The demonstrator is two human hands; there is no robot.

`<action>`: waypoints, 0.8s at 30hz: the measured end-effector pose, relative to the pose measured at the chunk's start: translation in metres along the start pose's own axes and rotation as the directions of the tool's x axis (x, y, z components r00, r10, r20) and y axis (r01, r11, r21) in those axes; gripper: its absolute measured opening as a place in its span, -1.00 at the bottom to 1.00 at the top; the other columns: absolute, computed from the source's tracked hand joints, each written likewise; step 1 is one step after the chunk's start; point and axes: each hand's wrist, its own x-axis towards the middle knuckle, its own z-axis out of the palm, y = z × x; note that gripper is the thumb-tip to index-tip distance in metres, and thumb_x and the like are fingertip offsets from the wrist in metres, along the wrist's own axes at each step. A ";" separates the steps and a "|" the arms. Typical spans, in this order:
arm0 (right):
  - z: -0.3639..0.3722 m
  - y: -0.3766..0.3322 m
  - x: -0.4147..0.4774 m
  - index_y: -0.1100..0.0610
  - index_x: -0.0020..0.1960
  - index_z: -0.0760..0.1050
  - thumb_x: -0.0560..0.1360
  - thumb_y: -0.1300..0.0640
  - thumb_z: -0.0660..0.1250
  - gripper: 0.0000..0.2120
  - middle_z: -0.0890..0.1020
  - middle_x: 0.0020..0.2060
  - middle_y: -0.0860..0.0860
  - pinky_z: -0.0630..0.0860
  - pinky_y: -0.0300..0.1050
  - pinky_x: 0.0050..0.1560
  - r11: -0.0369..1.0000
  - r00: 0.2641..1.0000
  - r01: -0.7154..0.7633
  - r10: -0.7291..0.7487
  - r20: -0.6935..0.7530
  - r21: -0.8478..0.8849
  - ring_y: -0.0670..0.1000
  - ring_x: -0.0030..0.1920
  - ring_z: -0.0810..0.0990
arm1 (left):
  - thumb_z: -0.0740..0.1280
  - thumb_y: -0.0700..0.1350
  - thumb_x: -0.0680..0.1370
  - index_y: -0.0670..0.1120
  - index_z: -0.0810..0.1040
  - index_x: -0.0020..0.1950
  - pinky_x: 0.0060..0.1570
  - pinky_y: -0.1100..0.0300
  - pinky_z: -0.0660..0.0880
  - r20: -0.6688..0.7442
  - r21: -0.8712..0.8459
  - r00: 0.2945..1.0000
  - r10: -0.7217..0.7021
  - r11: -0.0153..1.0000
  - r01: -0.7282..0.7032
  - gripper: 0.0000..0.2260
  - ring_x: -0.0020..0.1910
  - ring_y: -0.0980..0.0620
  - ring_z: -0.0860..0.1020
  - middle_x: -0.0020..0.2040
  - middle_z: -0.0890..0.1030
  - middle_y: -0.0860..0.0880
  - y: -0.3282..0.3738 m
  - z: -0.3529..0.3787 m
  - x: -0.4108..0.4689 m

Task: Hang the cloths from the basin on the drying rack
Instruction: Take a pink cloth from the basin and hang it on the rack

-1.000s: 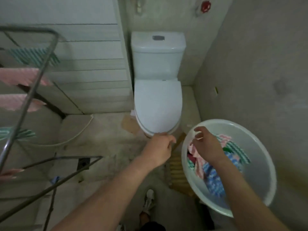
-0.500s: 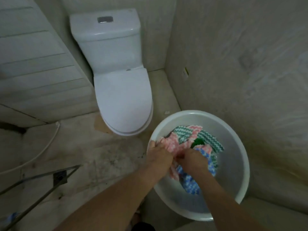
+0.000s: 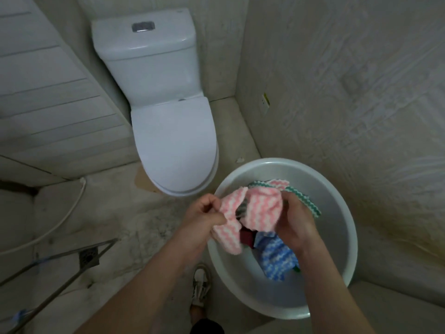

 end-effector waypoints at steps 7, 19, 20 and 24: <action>0.042 -0.003 -0.051 0.22 0.00 0.53 0.53 -0.18 0.22 -0.56 0.67 -0.24 0.16 0.61 0.02 -0.07 0.988 0.961 -0.032 -0.010 0.276 0.149 0.10 -0.19 0.69 | 0.20 -0.50 0.43 -0.15 0.51 -0.02 -0.25 0.19 0.58 0.019 -0.376 1.000 0.003 0.927 0.005 -0.70 -0.14 -0.03 0.60 -0.05 0.61 -0.16 0.026 -0.005 -0.030; 0.151 0.032 -0.132 0.23 -0.04 0.62 0.35 0.24 0.44 -0.81 0.69 -0.12 0.20 0.60 -0.01 -0.05 0.915 0.761 0.346 -0.143 0.633 -0.208 0.15 -0.08 0.67 | 0.39 -0.12 0.38 -0.19 0.60 -0.03 -0.04 0.06 0.57 -0.215 -0.292 0.955 0.203 0.920 -0.261 -0.78 -0.10 -0.08 0.62 -0.04 0.65 -0.20 0.072 -0.078 -0.145; 0.153 0.036 -0.135 0.21 -0.06 0.59 0.33 0.26 0.43 -0.81 0.68 -0.15 0.17 0.61 -0.06 -0.11 0.937 0.749 0.296 -0.108 0.654 -0.185 0.12 -0.10 0.67 | 0.38 -0.10 0.41 -0.20 0.61 0.02 -0.02 0.07 0.57 -0.204 -0.317 0.963 0.175 0.919 -0.234 -0.75 -0.06 -0.07 0.63 -0.01 0.66 -0.20 0.071 -0.087 -0.153; 0.178 0.057 -0.168 0.17 -0.08 0.49 0.26 0.35 0.47 -0.71 0.61 -0.19 0.12 0.58 -0.06 -0.17 0.908 0.631 0.310 0.025 0.775 -0.281 0.12 -0.11 0.63 | 0.36 -0.27 0.49 -0.12 0.61 0.11 -0.11 0.17 0.59 -0.236 -0.092 0.945 0.226 0.963 -0.253 -0.79 -0.12 -0.02 0.65 -0.02 0.69 -0.17 0.058 -0.132 -0.214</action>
